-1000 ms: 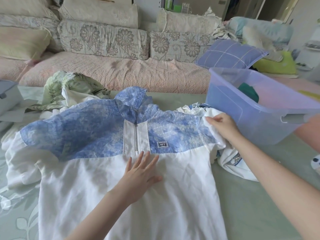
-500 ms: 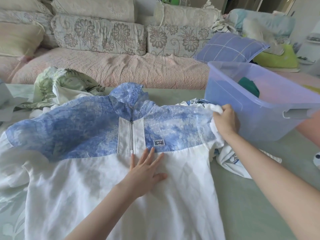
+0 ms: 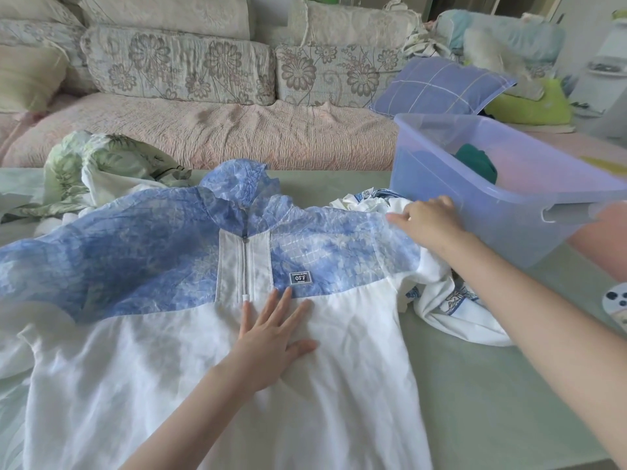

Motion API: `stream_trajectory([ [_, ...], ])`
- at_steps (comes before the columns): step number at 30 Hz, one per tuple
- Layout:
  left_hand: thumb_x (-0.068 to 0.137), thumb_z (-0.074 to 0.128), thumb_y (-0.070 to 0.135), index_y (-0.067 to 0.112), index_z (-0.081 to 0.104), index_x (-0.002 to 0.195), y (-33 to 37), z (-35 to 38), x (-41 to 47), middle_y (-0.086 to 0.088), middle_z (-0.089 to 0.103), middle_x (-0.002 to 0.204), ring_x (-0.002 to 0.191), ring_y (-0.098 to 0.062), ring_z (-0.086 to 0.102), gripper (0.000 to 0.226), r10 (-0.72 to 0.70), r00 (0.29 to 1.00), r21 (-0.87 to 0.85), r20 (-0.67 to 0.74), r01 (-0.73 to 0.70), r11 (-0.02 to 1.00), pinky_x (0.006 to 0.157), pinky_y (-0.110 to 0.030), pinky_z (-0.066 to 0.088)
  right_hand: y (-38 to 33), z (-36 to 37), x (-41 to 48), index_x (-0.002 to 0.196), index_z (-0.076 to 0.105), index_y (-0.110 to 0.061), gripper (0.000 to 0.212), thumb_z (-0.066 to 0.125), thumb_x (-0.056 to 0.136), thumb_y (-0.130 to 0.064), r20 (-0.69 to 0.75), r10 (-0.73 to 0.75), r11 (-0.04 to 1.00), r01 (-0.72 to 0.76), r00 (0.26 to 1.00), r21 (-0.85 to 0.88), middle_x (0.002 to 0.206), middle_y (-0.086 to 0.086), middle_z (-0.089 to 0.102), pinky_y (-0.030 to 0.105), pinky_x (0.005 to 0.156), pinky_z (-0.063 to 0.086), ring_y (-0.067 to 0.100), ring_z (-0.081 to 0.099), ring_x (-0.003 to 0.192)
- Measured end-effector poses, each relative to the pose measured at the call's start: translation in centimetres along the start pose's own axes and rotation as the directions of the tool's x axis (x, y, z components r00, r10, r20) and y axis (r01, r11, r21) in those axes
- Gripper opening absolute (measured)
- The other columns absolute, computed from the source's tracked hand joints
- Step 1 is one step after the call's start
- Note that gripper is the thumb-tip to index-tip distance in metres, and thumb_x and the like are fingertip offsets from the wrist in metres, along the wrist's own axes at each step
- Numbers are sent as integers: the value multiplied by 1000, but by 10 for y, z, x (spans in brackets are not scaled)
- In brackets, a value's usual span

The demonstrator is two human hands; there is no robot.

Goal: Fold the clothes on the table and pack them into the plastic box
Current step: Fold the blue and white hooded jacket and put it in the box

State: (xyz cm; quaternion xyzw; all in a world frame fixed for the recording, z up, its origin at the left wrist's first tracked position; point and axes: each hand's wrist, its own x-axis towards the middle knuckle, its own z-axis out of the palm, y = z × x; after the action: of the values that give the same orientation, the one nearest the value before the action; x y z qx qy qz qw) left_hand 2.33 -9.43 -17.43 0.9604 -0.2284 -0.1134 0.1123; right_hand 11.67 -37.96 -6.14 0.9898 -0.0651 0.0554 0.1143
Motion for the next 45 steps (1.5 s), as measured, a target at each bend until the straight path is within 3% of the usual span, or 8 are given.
stream_trajectory([
  [4, 34, -33, 88, 43, -10, 147, 1, 0, 0, 9, -26, 154, 139, -11, -30, 123, -6, 1000, 4, -5, 6, 1000, 112, -48, -17, 2, 2, -4, 108, 58, -17, 49, 61, 82, -58, 275, -19, 999, 29, 961, -32, 116, 6, 62, 31, 88, 33, 26, 53, 110],
  [10, 34, -35, 87, 41, -12, 147, 1, 1, 0, 9, -26, 154, 140, -11, -28, 123, -4, 1000, 11, -19, 4, 1000, 112, -48, -17, 7, 1, 14, 107, 57, -5, 24, 61, 90, -21, -183, 160, 987, -157, 970, 29, 109, 17, 64, 32, 73, 36, 33, 59, 106],
  [18, 39, -42, 80, 35, -15, 147, -6, 0, -3, 2, -21, 157, 132, -14, -33, 120, -54, 992, 78, -115, 64, 995, 113, -49, -13, -27, 35, -26, 121, 59, -6, 36, 59, 88, -21, -469, -270, 937, 342, 841, 74, 121, 11, 61, 40, 93, 35, 32, 56, 110],
  [26, 58, -19, 82, 51, -16, 142, -27, -1, -16, 15, -24, 154, 141, -9, -25, 90, -66, 992, 54, -110, 72, 996, 113, -43, -16, -21, 79, -53, 151, -3, -28, 80, -4, 84, -70, 272, -337, 931, 275, 901, 241, 153, -19, -15, 26, 114, -11, 2, -12, 144],
  [34, 92, 22, 66, 33, 2, 151, -33, -22, -25, 0, -10, 159, 145, -15, -16, 71, -100, 992, 26, -73, 102, 994, 116, -45, -8, -37, 62, -108, 123, 63, -18, 31, 58, 93, -20, -120, -234, 766, 259, 965, 589, 146, -4, 44, 27, 112, 22, 13, 42, 133],
  [37, 54, -14, 91, 37, 7, 151, -27, -22, -42, 7, -8, 159, 143, -10, -19, 112, -30, 996, 4, -81, 31, 1000, 115, -42, -10, -43, 59, -145, 108, 70, -19, 21, 64, 88, -22, -222, -17, 769, 155, 975, 621, 122, -4, 63, 32, 97, 41, 19, 57, 114],
  [41, 82, 11, 79, 35, 5, 151, -22, -15, -57, 4, -10, 159, 143, -11, -19, 82, -82, 996, -27, 27, 82, 996, 115, -44, -11, -28, 57, -149, 86, 69, -16, 51, 45, 82, -61, 231, 331, 630, -397, 915, 668, 94, 2, 70, 33, 78, 48, 29, 64, 90],
  [45, 61, -6, 92, 33, 0, 151, -22, -8, -63, 3, -14, 158, 144, -14, -18, 108, -93, 993, -5, 70, 94, 996, 117, -47, -10, -39, 61, -147, 55, 51, -10, 53, 50, 88, -51, 338, 293, 455, -441, 895, 773, 58, 6, 54, 31, 59, 41, 26, 55, 67],
])
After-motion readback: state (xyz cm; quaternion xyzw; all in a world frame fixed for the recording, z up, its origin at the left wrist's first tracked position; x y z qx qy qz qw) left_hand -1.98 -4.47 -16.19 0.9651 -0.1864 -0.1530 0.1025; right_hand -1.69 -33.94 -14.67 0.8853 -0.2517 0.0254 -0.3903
